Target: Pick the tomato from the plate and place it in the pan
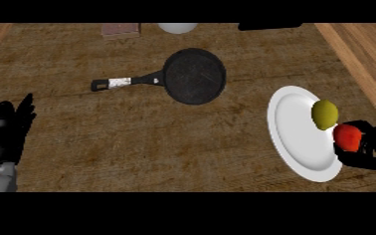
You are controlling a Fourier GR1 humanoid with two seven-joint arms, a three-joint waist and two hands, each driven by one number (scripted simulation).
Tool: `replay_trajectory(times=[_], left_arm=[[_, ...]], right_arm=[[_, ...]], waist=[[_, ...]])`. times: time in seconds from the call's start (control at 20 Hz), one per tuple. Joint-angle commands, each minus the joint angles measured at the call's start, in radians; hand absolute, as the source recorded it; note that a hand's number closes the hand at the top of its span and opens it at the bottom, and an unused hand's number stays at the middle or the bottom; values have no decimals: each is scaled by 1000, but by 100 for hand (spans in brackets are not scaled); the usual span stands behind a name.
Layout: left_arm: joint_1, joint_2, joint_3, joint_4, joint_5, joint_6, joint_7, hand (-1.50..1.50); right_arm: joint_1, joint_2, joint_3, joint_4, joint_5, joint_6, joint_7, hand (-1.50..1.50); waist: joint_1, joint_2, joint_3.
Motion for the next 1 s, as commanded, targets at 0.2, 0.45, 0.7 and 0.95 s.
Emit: replay_trajectory(times=[0.2,0.45,0.7,0.95], left_arm=[[27,7,6,2,-5,3,-4,0],[16,-1,-6,-9,-2,-5,0,0],[-2,-7,-20,-21,2,-23,-4,0],[-33,-12,-31,-16,-1,-36,-20,0]], right_arm=[[-19,92,-25,-219,138,-322,315,150],[-53,209,56,-382,280,-440,501,150],[-131,318,151,-529,474,-452,768,150],[-232,506,255,-594,767,-418,1112,150]], waist=[[-9,-9,11],[21,3,18],[61,18,21],[104,41,29]])
